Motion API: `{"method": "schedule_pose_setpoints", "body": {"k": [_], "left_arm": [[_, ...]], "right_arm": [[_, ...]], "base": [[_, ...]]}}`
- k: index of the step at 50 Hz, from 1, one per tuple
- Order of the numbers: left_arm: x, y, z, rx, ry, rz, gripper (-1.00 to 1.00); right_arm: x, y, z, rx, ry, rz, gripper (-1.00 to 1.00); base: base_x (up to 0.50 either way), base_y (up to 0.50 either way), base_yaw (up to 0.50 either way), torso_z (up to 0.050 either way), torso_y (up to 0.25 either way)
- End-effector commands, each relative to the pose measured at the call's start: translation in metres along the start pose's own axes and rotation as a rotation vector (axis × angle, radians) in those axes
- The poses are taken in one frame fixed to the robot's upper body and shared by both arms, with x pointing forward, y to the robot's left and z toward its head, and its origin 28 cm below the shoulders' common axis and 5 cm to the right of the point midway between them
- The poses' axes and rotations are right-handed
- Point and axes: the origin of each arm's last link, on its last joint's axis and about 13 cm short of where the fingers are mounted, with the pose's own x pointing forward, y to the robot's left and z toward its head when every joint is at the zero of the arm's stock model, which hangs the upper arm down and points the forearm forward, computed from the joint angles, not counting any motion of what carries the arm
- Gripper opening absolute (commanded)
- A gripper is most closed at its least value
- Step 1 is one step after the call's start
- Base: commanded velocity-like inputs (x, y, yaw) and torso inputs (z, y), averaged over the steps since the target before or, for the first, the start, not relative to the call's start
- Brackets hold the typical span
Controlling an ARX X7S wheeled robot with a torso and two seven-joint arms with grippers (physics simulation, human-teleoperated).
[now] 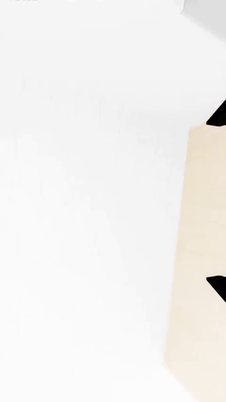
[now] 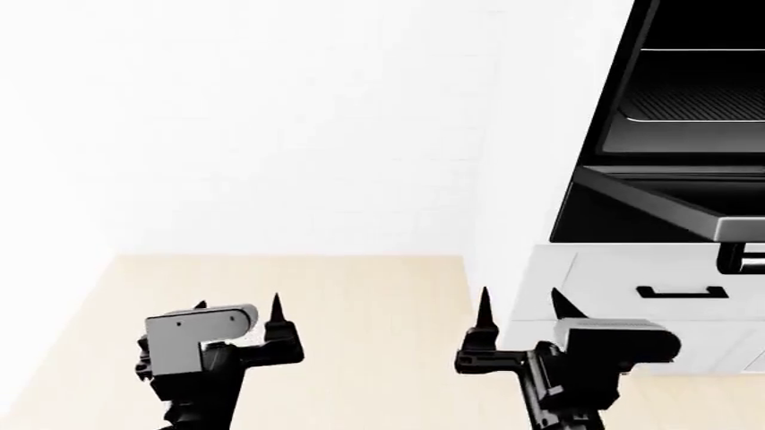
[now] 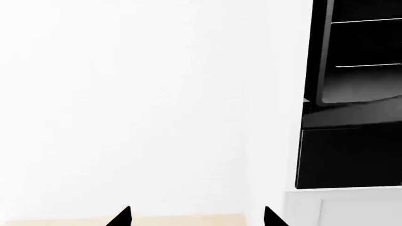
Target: Fully slide the bottom oven rack out.
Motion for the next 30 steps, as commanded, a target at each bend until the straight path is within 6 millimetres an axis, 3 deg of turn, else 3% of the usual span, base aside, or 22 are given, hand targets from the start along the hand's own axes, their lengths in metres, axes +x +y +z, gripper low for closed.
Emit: {"method": "schedule_pose_setpoints", "body": {"k": [1,5,9,13,25,30], "left_arm": [[-0.019,-0.003,0.080,0.038,0.047,-0.060,1.00],[-0.024,0.000,0.115,0.059,0.044,-0.071,1.00],[-0.023,0.005,0.149,0.068,0.009,0.036,1.00],[-0.040,-0.003,0.177,0.077,-0.020,-0.111,1.00],[-0.062,-0.001,0.233,0.138,-0.070,-0.122,1.00],[-0.064,-0.001,0.246,0.118,-0.080,-0.132,1.00]], "right_arm": [[-0.011,-0.002,0.074,-0.026,-0.064,0.055,1.00],[-0.014,-0.003,0.105,-0.044,-0.092,0.073,1.00],[-0.018,-0.007,0.135,-0.086,-0.137,0.074,1.00],[-0.023,-0.011,0.164,-0.115,-0.183,0.071,1.00],[-0.027,-0.007,0.227,-0.205,-0.195,0.115,1.00],[-0.028,-0.009,0.246,-0.246,-0.183,0.112,1.00]], "base": [[0.00,0.00,0.00,0.000,0.000],[0.00,0.00,0.00,0.000,0.000],[0.00,0.00,0.00,0.000,0.000],[0.00,0.00,0.00,0.000,0.000],[0.00,0.00,0.00,0.000,0.000],[0.00,0.00,0.00,0.000,0.000]]}}
